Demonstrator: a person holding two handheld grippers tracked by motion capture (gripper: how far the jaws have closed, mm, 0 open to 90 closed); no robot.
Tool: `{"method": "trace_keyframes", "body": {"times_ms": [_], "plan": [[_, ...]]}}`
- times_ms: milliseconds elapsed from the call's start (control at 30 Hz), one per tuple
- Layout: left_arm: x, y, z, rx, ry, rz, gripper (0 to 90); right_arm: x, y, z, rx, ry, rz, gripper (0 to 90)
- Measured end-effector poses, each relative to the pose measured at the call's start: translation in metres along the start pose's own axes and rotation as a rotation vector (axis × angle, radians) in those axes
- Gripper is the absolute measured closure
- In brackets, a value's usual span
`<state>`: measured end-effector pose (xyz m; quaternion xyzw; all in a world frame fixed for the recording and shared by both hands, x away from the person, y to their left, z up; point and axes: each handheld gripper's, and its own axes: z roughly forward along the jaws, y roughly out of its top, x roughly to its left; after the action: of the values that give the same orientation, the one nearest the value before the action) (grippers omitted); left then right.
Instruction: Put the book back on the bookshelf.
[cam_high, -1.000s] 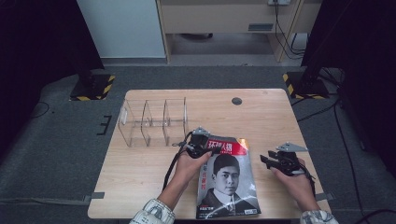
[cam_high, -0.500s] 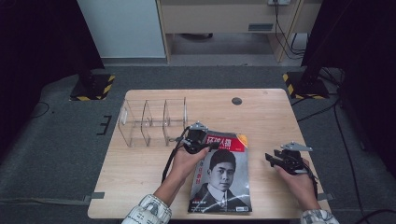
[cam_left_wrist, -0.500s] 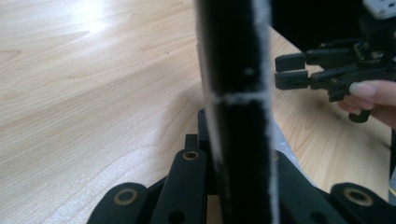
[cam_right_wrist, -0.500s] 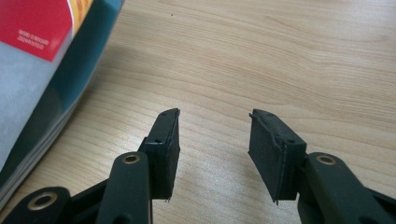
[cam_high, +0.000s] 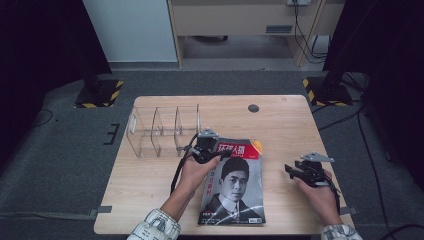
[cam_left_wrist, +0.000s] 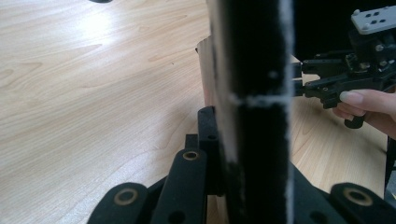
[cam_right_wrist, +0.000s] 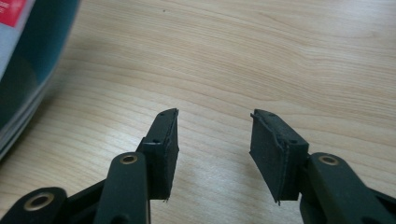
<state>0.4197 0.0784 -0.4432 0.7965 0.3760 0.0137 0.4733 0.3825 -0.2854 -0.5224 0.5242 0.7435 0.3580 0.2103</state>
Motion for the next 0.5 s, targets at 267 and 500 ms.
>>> {"method": "trace_keyframes", "body": {"times_ms": [267, 500], "plan": [[-0.001, 0.005, -0.012, -0.024, 0.008, 0.009, 86.3, 0.000, 0.001, 0.001, 0.005, -0.020, 0.010, 46.6], [-0.001, 0.013, -0.028, -0.046, 0.029, 0.027, 86.4, 0.002, 0.002, 0.005, 0.017, -0.018, -0.009, 45.9]]}}
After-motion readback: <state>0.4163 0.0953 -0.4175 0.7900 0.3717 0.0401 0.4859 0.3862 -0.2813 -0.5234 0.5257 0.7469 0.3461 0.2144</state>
